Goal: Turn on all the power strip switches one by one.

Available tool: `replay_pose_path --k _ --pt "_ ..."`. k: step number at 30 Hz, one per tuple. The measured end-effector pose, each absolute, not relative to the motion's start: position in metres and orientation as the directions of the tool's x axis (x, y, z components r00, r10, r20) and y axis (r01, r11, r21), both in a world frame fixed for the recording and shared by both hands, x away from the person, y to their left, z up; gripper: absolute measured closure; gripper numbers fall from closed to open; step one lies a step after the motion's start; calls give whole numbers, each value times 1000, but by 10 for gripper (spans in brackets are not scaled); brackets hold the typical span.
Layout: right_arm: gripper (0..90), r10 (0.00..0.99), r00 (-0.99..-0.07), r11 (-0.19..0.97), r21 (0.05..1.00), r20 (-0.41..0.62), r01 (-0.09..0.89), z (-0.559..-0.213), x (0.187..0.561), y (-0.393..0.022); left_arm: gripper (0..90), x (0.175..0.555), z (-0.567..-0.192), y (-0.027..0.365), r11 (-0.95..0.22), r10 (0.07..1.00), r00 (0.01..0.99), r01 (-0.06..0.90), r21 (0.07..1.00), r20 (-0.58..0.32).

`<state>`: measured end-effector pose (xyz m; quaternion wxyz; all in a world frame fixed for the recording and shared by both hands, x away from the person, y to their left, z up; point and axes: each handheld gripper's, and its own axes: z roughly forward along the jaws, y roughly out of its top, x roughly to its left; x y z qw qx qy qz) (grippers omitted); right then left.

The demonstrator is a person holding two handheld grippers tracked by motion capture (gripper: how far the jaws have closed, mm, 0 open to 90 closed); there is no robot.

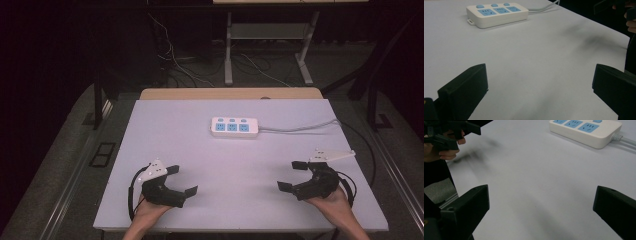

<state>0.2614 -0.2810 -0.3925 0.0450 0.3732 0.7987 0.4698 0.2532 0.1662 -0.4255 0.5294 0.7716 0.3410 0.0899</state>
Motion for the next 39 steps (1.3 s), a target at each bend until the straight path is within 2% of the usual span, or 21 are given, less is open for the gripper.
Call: replay_pose_path --k 13,16,39 --pt "4 626 -735 320 774 259 546 -377 278 -277 0 253 -426 166 -206 621 752 429 879 -222" --pt "47 609 -750 332 774 260 538 -374 282 -276 0 253 -426 166 -205 621 752 430 879 -223" --pt "47 594 -778 406 760 203 508 -351 319 -257 0 254 -425 168 -201 622 750 429 881 -223"
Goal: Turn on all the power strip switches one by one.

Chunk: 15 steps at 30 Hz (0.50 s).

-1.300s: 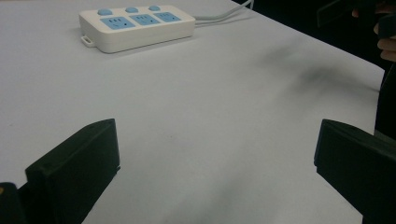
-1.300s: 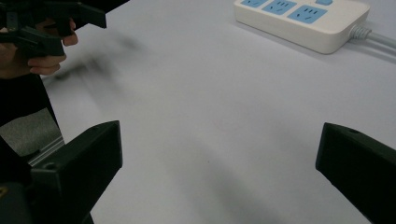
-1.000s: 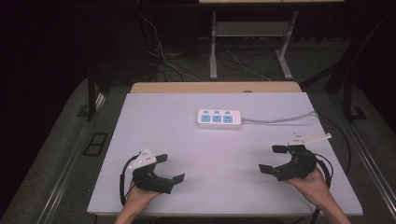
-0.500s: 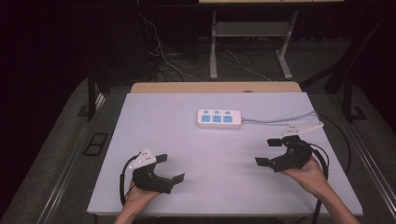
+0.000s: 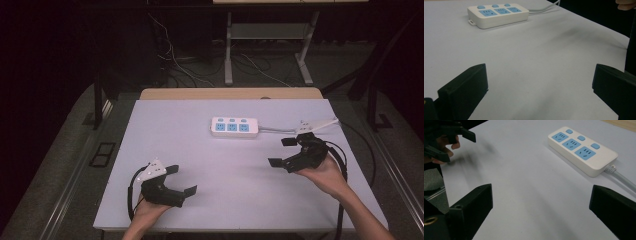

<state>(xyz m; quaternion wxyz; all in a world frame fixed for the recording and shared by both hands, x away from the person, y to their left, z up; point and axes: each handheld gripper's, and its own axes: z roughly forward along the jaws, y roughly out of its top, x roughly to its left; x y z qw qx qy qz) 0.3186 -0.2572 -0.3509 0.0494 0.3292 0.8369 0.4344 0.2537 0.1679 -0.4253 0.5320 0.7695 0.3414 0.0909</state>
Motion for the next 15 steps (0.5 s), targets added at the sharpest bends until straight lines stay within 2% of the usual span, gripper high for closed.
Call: replay_pose_path --k 15 --pt "48 579 -796 445 751 175 489 -339 342 -243 0 254 -426 168 -199 621 750 431 880 -227"
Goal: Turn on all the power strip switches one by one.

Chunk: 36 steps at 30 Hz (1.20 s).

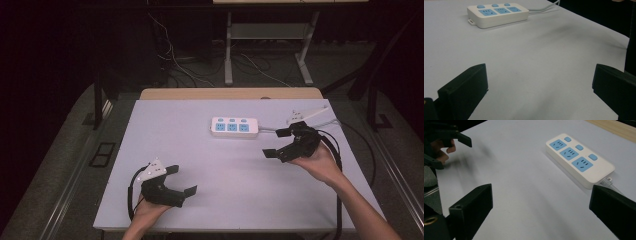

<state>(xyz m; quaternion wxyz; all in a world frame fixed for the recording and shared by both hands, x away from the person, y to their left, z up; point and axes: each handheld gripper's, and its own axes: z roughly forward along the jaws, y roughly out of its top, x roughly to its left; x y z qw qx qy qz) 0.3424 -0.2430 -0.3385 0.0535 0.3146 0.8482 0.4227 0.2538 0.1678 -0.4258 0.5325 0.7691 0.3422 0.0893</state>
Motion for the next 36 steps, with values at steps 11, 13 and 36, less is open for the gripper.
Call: replay_pose_path --k 11,13,36 --pt "47 581 -798 469 735 161 490 -334 361 -235 0 254 -426 168 -199 622 749 432 880 -227" --pt "47 582 -797 469 734 162 491 -333 364 -233 0 254 -426 168 -197 622 749 432 880 -229" --pt "48 599 -782 499 683 172 533 -336 405 -216 0 255 -425 169 -182 625 745 428 885 -232"
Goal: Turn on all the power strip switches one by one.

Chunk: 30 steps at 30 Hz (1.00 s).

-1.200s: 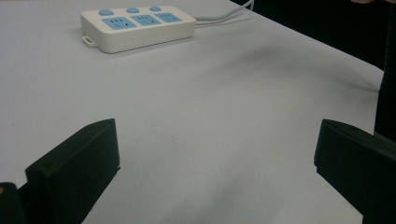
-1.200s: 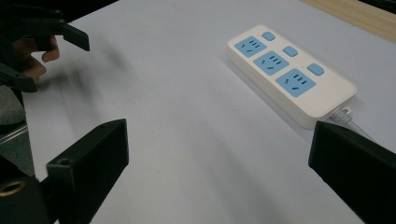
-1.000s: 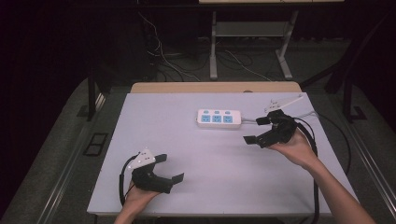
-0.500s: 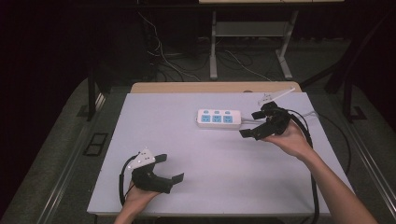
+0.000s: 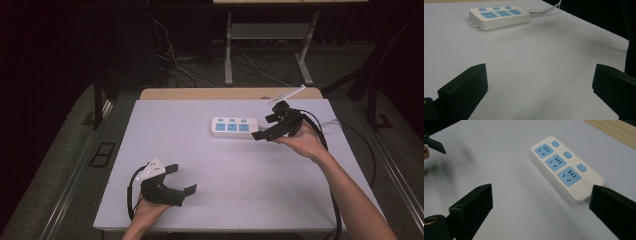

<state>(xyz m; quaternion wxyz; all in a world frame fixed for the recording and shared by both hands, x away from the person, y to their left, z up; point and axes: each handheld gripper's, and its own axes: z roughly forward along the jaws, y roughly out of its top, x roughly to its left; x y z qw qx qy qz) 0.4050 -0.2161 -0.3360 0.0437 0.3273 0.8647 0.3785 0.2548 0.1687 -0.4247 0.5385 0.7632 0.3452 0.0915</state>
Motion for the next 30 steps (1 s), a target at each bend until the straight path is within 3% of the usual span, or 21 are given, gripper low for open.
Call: replay_pose_path --k 30 --pt "48 666 -718 414 701 202 580 -325 457 -198 0 257 -425 167 -189 618 751 428 884 -232"
